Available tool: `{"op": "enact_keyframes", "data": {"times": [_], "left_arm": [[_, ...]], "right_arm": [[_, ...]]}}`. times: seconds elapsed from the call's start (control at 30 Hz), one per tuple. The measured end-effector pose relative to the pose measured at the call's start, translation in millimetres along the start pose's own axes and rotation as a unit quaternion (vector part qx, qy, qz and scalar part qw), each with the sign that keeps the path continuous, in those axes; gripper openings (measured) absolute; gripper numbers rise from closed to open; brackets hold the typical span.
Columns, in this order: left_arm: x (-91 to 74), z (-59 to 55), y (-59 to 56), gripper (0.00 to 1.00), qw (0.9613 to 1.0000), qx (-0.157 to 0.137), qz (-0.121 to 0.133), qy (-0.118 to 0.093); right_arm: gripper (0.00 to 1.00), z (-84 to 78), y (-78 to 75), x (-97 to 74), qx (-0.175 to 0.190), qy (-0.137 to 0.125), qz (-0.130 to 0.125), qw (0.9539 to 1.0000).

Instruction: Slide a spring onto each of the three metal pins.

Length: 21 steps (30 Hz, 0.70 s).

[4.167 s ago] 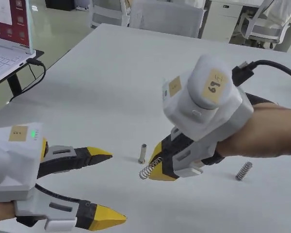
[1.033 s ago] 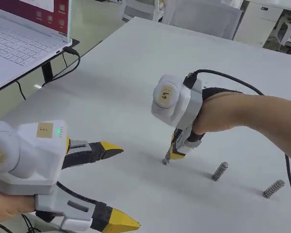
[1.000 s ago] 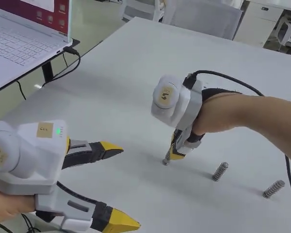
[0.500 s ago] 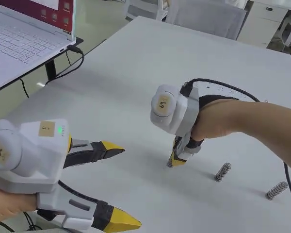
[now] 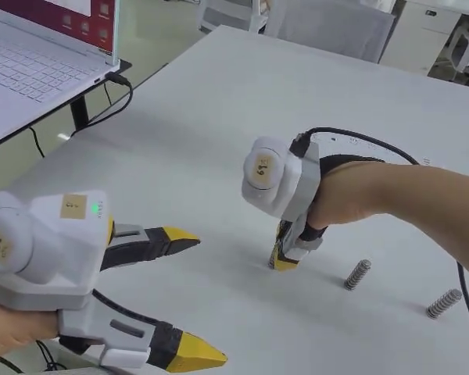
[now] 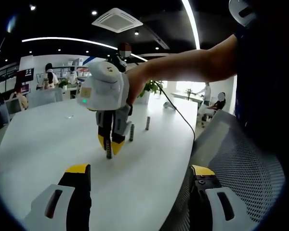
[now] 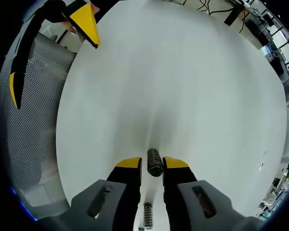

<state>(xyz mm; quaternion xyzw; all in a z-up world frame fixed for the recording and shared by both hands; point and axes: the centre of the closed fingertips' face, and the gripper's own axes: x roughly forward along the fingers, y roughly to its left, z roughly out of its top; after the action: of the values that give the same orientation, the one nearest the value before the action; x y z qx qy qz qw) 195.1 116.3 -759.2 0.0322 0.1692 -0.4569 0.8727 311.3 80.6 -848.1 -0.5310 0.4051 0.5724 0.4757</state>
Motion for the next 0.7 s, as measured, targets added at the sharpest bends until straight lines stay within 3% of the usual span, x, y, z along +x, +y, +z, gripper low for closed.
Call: {"op": "enact_keyframes", "data": {"times": [0.27, 0.7], "left_arm": [[1.6, 0.9, 0.2, 0.81, 1.0, 0.001, 0.0, 0.001], [7.0, 4.6, 2.0, 0.81, 0.9999, 0.009, -0.006, 0.006]], "right_arm": [[0.2, -5.0, -0.1, -2.8, 0.012, -0.013, 0.0, 0.9998], [0.21, -18.8, 4.9, -10.8, 0.055, -0.054, -0.009, 0.997]]}}
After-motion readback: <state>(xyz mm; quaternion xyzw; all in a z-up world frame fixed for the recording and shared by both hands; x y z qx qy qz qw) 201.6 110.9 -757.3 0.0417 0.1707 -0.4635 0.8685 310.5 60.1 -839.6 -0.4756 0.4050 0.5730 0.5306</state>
